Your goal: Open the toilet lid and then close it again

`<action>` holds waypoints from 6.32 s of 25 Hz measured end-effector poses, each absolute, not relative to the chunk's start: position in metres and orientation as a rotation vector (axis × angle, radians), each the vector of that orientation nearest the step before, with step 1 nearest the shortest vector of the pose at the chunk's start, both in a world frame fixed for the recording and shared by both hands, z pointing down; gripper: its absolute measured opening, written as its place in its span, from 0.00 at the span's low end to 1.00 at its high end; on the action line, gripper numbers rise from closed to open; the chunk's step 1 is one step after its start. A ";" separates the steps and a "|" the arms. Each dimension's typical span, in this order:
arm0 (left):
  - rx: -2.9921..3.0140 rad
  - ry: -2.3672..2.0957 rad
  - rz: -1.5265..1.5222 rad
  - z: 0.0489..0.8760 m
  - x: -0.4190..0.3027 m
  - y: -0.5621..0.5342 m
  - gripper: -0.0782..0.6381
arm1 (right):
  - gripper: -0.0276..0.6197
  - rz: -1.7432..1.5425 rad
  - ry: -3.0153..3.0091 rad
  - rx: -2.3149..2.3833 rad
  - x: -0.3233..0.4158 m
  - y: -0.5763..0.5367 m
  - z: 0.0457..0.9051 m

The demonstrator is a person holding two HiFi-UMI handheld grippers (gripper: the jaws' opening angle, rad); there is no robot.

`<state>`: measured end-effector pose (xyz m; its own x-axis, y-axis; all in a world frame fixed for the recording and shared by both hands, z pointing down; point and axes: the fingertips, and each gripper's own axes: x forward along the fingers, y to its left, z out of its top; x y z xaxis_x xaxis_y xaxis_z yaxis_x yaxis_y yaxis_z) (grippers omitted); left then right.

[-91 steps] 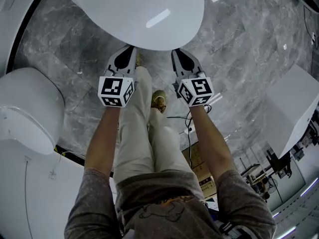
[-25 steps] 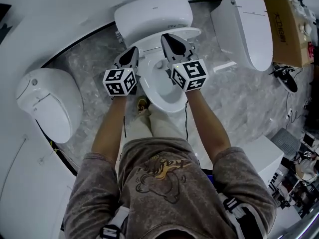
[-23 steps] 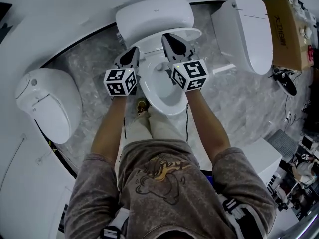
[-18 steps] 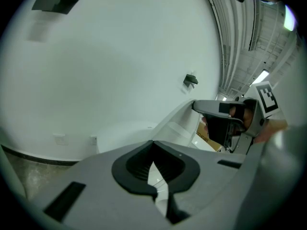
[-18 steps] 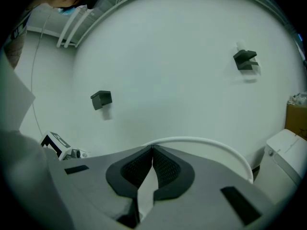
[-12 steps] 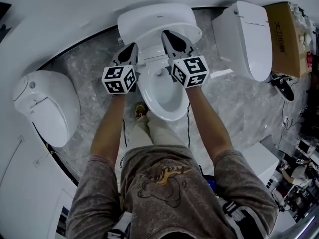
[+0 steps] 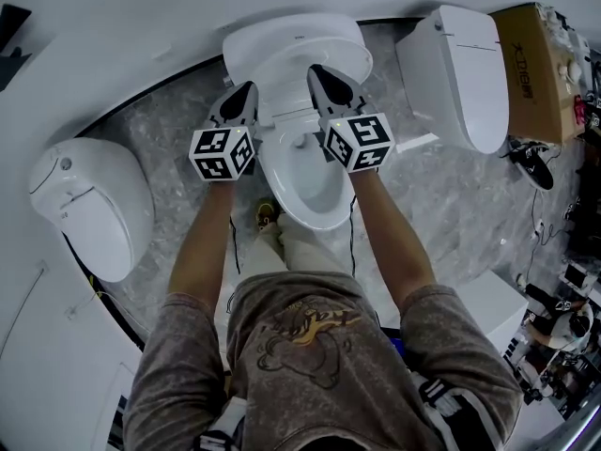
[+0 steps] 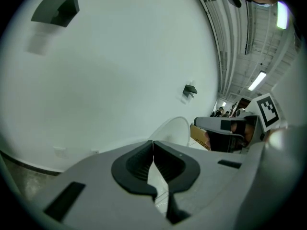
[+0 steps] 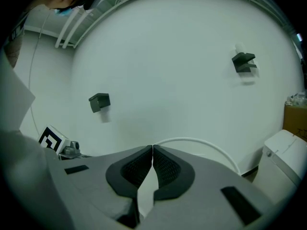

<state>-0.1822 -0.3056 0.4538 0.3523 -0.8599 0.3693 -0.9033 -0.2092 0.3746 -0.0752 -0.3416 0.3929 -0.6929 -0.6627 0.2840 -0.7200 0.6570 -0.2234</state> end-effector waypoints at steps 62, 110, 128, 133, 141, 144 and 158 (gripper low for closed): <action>2.326 -0.976 0.341 0.477 -0.051 -0.107 0.43 | 0.09 0.467 -2.655 1.292 0.020 -0.138 0.346; 1.993 -0.817 0.901 0.712 0.010 0.051 0.13 | 0.09 0.884 -2.333 1.378 0.129 -0.025 0.551; 1.903 -0.889 0.982 0.783 0.015 0.067 0.12 | 0.09 0.961 -2.271 1.357 0.141 0.021 0.605; 1.902 -0.891 1.045 0.796 0.015 0.071 0.12 | 0.09 0.961 -2.273 1.351 0.146 0.025 0.606; 1.828 -0.904 0.897 0.763 0.015 0.060 0.12 | 0.09 0.922 -2.292 1.342 0.148 0.027 0.582; 1.882 -0.944 0.817 0.707 0.025 0.047 0.12 | 0.09 0.902 -2.311 1.343 0.156 0.027 0.552; 2.161 -1.125 0.530 0.394 -0.011 -0.025 0.12 | 0.09 0.691 -2.610 1.300 0.113 -0.004 0.353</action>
